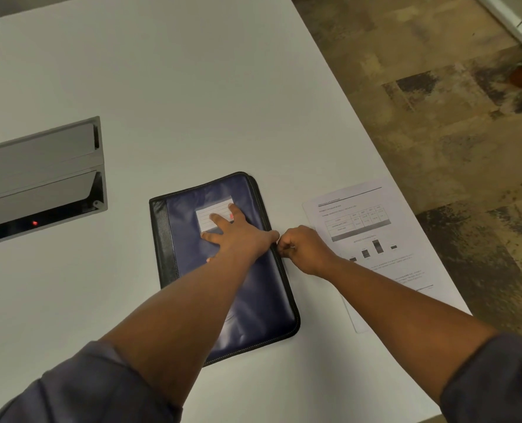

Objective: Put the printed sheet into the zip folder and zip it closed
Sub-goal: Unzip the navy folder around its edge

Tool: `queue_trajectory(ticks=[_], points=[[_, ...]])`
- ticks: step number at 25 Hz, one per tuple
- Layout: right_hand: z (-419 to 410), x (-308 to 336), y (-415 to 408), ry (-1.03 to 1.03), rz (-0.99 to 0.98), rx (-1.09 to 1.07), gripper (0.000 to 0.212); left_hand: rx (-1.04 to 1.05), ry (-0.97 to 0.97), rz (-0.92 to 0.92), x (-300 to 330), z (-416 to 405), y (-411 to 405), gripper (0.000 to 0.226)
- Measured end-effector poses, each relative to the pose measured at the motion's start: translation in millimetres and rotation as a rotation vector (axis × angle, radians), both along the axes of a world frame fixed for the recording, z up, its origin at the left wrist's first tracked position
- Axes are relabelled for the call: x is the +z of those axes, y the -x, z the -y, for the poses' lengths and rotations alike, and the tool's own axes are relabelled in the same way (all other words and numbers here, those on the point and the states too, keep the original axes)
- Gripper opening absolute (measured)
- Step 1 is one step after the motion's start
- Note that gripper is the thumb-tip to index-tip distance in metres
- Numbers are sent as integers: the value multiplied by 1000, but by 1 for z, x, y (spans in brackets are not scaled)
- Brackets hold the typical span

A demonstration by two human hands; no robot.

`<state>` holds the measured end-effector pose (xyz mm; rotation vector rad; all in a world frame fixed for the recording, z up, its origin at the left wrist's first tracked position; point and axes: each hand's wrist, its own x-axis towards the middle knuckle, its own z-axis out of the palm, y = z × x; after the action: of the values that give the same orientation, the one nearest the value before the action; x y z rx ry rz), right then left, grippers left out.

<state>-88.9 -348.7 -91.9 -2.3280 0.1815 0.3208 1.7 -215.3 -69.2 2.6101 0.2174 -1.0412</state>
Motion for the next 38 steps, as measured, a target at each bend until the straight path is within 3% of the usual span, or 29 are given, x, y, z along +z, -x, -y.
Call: queue_trajectory(ticks=[7, 17, 20, 23, 26, 31, 38], points=[[-14, 4, 53, 288, 132, 88, 26, -85, -40, 45, 2, -4, -2, 132], [-37, 0, 132, 271, 30, -27, 26, -135, -14, 68, 7, -10, 6, 124], [-40, 4, 135, 236, 2, -66, 22, -409, 69, 163, 15, -29, 25, 113], [-42, 8, 137, 195, 2, -135, 18, -954, 177, 206, 24, -52, 52, 95], [-48, 13, 144, 166, 29, -182, 16, -1302, 90, 187, 25, -68, 87, 97], [-56, 14, 154, 205, 22, -179, 17, -1326, -79, 163, 24, -70, 119, 108], [-55, 14, 153, 204, 54, -209, 18, -1240, -57, 154, 24, -58, 117, 105]])
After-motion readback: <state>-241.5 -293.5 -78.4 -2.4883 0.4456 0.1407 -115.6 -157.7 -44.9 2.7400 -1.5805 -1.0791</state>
